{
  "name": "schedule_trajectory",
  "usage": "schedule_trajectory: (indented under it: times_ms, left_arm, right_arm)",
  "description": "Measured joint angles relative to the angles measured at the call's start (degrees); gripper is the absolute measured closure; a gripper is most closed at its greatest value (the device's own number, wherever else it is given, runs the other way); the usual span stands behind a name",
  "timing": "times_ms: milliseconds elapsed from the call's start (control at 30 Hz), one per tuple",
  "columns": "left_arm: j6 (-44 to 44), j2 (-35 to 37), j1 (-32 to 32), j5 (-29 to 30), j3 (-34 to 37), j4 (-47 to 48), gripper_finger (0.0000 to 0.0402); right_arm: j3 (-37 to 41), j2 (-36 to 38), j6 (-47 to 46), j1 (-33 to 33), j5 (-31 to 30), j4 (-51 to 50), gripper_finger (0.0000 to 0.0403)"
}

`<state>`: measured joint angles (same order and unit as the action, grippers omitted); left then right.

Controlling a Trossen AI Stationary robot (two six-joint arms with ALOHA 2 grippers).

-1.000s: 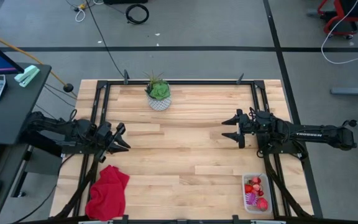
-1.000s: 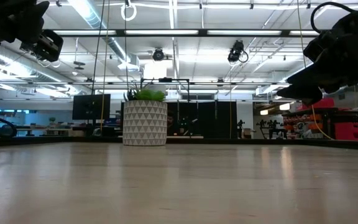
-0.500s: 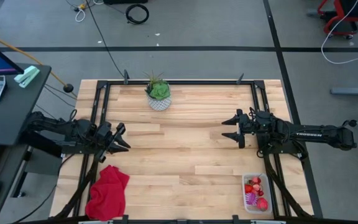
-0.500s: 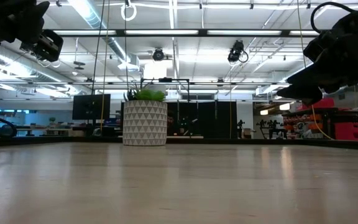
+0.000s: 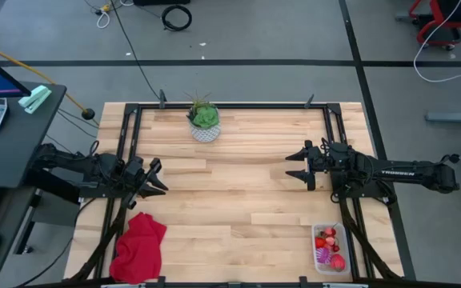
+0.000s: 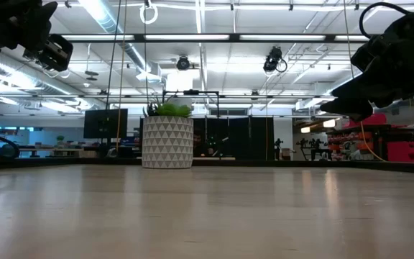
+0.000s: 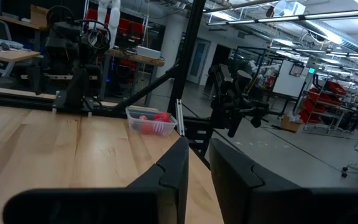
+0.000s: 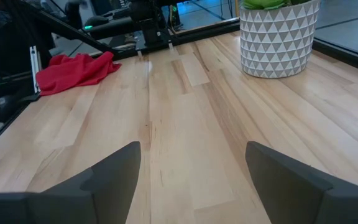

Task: Pick and placing Produce into tupperware
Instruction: Return to Home Position

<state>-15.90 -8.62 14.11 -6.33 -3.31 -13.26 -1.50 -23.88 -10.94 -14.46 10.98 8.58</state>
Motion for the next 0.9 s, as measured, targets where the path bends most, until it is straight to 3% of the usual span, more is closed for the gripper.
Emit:
schedule_trajectory:
  times_ms: [900]
  left_arm:
    - [0.0,0.0,0.0,0.0,0.0,0.0,0.0328]
  right_arm:
    - [0.0,0.0,0.0,0.0,0.0,0.0,0.0103]
